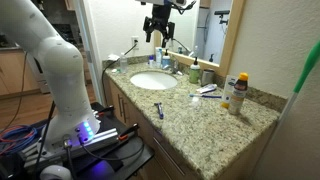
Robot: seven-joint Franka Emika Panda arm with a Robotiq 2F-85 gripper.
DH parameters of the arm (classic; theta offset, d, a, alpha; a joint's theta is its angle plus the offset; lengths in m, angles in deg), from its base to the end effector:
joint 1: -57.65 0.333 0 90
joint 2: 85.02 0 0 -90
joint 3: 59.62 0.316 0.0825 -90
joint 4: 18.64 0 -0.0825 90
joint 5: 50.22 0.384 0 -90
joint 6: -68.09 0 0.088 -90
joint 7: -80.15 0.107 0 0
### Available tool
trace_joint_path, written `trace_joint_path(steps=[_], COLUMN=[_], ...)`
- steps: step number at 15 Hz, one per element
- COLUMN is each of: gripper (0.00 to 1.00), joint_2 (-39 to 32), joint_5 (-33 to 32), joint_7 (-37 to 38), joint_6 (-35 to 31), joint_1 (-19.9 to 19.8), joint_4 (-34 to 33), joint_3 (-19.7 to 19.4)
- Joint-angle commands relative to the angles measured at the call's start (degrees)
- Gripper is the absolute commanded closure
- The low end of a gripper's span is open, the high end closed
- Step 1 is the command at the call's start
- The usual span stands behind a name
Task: Put the toothpaste inside the silver cup
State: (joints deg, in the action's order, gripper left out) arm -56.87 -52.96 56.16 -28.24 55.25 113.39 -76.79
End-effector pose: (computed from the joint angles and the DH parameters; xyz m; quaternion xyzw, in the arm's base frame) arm 0.3654 -0.1474 0.5113 -0.9940 -0.0648 0.0534 0.0697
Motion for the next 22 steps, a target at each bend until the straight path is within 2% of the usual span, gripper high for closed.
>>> trace_joint_path(steps=[1, 2, 6, 9, 10, 12, 15, 16, 22], gripper=[0.00, 0.00, 0.00, 0.00, 0.00, 0.00, 0.00, 0.00, 0.00], joint_2=[-0.22, -1.17, -6.67, -14.72, -9.51, -11.86, -10.56, -12.93, -25.36], joint_5=[0.50, 0.06, 4.33, 8.46, 6.79, 7.01, 7.00, 5.84, 11.25], joint_7=[-0.49, 1.20, 5.26, 8.49, 6.81, 7.08, 7.07, 9.02, 11.13], joint_6=[0.09, -3.08, -24.07, -38.91, -32.34, -34.06, -33.60, -38.07, -61.27], joint_1=[-1.30, -1.52, -1.54, -1.97, -2.11, -2.36, -2.26, -2.83, -3.30], joint_4=[-0.10, 0.85, 2.48, 1.81, 2.66, 2.46, 2.41, 3.00, 3.95], joint_3=[1.08, 1.59, 0.58, 0.06, 1.15, 1.42, 1.65, 2.05, 1.33])
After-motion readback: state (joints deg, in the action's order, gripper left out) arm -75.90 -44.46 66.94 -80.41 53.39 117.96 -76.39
